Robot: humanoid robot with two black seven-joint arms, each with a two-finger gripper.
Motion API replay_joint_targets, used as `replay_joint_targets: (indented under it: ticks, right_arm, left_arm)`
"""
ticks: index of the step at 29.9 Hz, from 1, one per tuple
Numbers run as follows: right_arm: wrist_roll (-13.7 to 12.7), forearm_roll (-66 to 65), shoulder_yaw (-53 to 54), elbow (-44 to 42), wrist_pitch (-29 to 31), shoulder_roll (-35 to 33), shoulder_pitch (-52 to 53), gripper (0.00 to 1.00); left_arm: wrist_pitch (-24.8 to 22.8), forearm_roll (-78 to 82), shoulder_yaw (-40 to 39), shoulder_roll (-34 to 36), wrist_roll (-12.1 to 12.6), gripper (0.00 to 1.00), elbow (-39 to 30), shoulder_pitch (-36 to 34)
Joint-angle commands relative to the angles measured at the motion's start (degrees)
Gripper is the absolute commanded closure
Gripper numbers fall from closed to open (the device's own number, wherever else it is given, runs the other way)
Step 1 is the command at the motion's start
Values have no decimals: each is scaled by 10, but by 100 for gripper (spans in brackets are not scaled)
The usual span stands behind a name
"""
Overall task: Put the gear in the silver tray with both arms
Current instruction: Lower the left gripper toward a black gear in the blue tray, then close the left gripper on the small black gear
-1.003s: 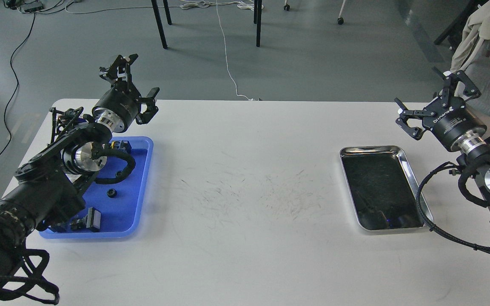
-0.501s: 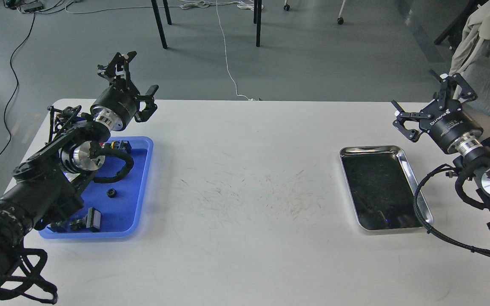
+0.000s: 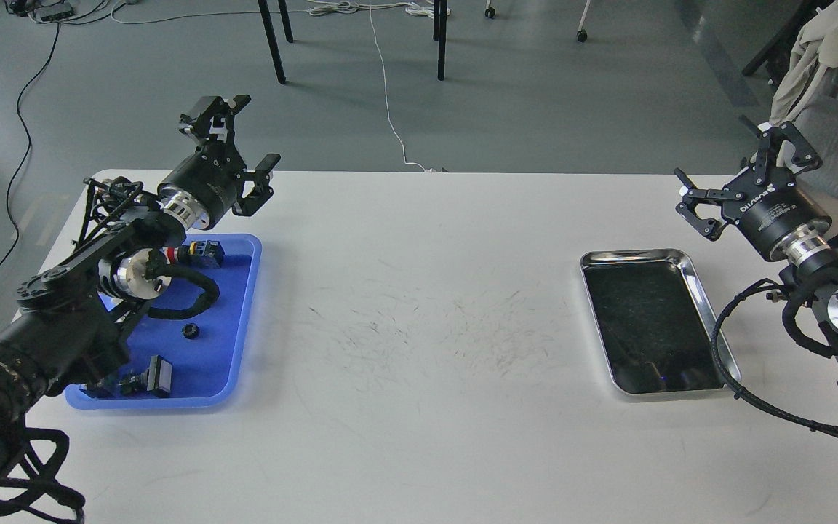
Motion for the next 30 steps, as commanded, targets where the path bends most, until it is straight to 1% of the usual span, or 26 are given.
replay_joint_targets:
  ticks: [1, 3, 6, 8, 9, 11, 14, 17, 19, 21, 25, 30]
  right_arm:
    - [0, 0, 0, -1, 0, 5, 0, 1]
    - [1, 0, 1, -1, 0, 5, 0, 1]
    - [1, 0, 0, -1, 0, 6, 0, 1]
    - [1, 0, 2, -1, 0, 6, 2, 1]
    - [2, 0, 2, -1, 0, 7, 3, 1]
    - [2, 0, 10, -1, -1, 7, 6, 1]
    - [2, 0, 10, -1, -1, 8, 8, 1]
    - [2, 0, 10, -1, -1, 9, 10, 1]
    - [2, 0, 11, -1, -1, 9, 13, 1]
    - [2, 0, 11, 0, -1, 8, 12, 1]
    - [2, 0, 11, -1, -1, 7, 12, 1]
    - [9, 0, 17, -1, -1, 9, 12, 1]
  left_arm:
    - [43, 11, 3, 26, -5, 2, -21, -7]
    - [48, 41, 20, 54, -4, 2, -52, -8]
    - [51, 115, 63, 105, 1, 2, -119, -8]
    - [51, 167, 88, 147, 11, 2, -175, -8]
    - [51, 197, 102, 170, 21, 2, -203, -6]
    - [48, 261, 133, 216, 33, 2, -245, -4]
    - [47, 385, 171, 264, 33, 2, -284, -5]
    - [48, 515, 177, 293, 37, 2, -327, -4]
    - [48, 598, 178, 299, 39, 2, -340, -1]
    - [50, 676, 178, 297, 45, 2, -339, 3]
    - [56, 780, 201, 295, 46, 2, -340, 10]
    - [98, 848, 247, 291, 46, 4, -323, 12]
